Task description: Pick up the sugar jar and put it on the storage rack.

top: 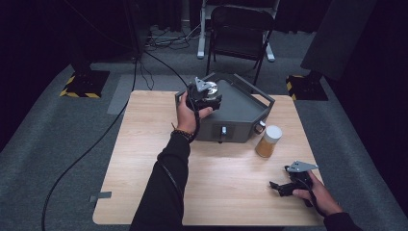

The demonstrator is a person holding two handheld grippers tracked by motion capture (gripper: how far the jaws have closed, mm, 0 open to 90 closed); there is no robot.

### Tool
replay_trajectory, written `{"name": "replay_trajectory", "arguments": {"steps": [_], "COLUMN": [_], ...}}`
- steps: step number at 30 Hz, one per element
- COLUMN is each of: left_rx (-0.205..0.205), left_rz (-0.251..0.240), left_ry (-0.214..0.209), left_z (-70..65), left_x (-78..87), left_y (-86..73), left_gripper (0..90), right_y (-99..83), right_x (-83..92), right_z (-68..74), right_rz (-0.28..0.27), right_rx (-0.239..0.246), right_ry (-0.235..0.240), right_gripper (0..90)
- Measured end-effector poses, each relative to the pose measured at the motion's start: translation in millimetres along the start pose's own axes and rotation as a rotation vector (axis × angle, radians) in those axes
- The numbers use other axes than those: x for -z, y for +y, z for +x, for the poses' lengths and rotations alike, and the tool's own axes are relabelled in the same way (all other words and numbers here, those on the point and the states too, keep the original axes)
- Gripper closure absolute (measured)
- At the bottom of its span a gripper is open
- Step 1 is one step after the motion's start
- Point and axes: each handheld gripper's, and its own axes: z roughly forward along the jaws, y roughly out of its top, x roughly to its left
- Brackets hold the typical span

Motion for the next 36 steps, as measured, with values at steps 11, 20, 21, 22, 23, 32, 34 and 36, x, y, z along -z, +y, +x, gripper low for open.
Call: {"name": "replay_trajectory", "arguments": {"steps": [11, 20, 21, 22, 23, 32, 34, 36], "left_rx": [-0.011, -0.022, -0.02, -0.016, -0.015, -0.027, -0.027, -0.028], "left_rz": [0.04, 0.069, 0.066, 0.065, 0.064, 0.053, 0.054, 0.053], "left_ry": [0.016, 0.033, 0.03, 0.026, 0.025, 0.045, 0.049, 0.056], "left_z": [-2.3, -4.9, -4.3, -3.5, -3.6, -4.8, -4.3, -4.1], "left_x": [-13.0, -20.1, -20.6, -20.8, -21.1, -21.0, -21.2, -21.1], "left_y": [-4.5, -7.2, -8.2, -8.7, -9.0, -12.9, -13.4, -14.3], "left_gripper": [30.7, 30.6, 30.6, 30.6, 30.6, 26.4, 24.7, 20.8], "right_y": [-0.2, -0.3, -0.3, -0.3, -0.3, -0.3, -0.3, -0.3], "right_x": [0.3, 0.4, 0.4, 0.4, 0.4, 0.4, 0.4, 0.4], "right_z": [-0.3, -0.5, -0.5, -0.5, -0.5, -0.5, -0.7, -0.7], "right_rz": [0.001, 0.001, 0.001, 0.001, 0.001, 0.0, 0.0, 0.001], "right_rx": [0.002, 0.003, 0.003, 0.003, 0.003, 0.003, 0.003, 0.003], "right_ry": [0.001, 0.001, 0.001, 0.001, 0.002, 0.002, 0.002, 0.002], "right_gripper": [0.0, 0.0, 0.0, 0.0, 0.0, 0.0, 0.0, 0.0]}}
